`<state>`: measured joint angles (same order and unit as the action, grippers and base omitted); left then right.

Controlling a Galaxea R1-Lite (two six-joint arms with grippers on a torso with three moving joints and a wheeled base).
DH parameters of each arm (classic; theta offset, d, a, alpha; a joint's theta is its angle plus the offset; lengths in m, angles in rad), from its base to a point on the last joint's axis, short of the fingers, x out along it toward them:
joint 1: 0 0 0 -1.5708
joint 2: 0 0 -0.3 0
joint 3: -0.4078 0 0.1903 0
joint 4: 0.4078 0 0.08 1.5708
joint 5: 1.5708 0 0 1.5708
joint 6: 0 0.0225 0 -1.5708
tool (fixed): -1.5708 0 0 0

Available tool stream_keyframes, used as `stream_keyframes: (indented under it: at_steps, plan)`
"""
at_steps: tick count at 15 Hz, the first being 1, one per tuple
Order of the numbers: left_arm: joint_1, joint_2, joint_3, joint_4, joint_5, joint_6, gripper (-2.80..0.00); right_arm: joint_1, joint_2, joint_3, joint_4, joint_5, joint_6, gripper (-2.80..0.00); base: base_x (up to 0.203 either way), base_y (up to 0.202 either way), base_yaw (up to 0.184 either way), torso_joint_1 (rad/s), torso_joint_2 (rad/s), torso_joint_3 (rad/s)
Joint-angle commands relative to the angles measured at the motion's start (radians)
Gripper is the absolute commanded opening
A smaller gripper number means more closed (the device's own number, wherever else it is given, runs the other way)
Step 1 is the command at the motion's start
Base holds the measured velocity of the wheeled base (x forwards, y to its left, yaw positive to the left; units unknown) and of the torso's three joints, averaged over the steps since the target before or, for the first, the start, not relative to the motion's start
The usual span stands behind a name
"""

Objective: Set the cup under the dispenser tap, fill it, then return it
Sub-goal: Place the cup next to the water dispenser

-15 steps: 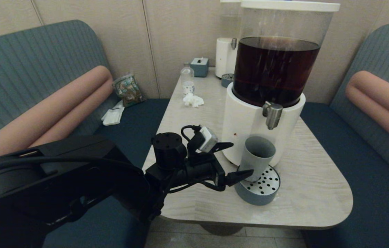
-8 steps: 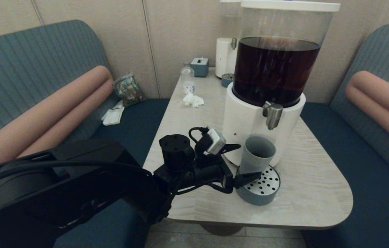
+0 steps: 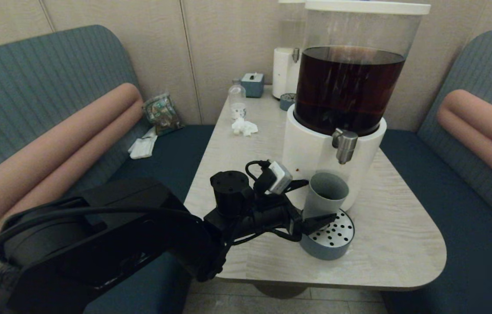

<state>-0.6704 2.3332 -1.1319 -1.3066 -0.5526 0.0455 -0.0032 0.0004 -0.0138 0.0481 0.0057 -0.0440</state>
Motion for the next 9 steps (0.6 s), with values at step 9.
stream_keyframes:
  at_steps: [9]
  plan:
    - [-0.029, 0.055, -0.075, -0.014, 0.0, -0.009, 0.0, 0.0, 0.0, 0.0, 0.001, 0.0, 0.0, -2.8, 0.0, 0.0, 0.0, 0.0, 0.0, 0.0]
